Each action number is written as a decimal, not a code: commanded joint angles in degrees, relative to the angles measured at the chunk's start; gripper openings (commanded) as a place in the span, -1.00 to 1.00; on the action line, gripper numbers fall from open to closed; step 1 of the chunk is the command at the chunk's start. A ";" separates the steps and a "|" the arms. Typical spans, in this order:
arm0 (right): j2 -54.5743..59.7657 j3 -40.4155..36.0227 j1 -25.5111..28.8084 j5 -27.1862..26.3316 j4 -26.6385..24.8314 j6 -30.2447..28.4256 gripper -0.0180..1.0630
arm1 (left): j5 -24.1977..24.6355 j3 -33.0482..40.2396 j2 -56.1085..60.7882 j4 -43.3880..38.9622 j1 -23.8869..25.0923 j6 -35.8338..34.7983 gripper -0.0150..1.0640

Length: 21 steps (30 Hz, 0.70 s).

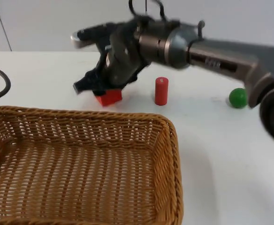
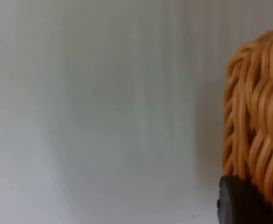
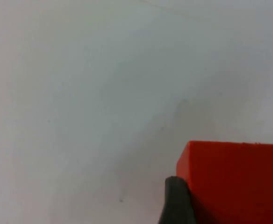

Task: Pick up the basket with the left hand and place the object to the left of the red cylinder into the basket with the right hand.

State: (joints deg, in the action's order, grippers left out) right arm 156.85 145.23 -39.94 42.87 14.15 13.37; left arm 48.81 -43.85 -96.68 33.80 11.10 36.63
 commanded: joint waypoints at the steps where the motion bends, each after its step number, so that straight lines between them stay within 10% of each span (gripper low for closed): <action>1: -6.66 0.37 0.05 4.17 1.17 -3.29 -0.97 | 0.72 0.09 0.71 1.66 0.28 0.18 -0.98; 11: -24.58 0.37 0.05 23.96 -1.07 -12.74 -0.97 | 0.80 0.09 0.71 1.87 0.28 0.18 -0.98; 21: -38.35 -11.21 0.27 27.09 -8.72 -17.24 -0.97 | 1.36 0.09 0.71 1.89 0.28 0.18 -0.98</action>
State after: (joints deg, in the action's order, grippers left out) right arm 124.87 138.97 -39.94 69.61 8.62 -2.89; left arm 48.57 -43.85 -96.68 33.80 11.10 36.63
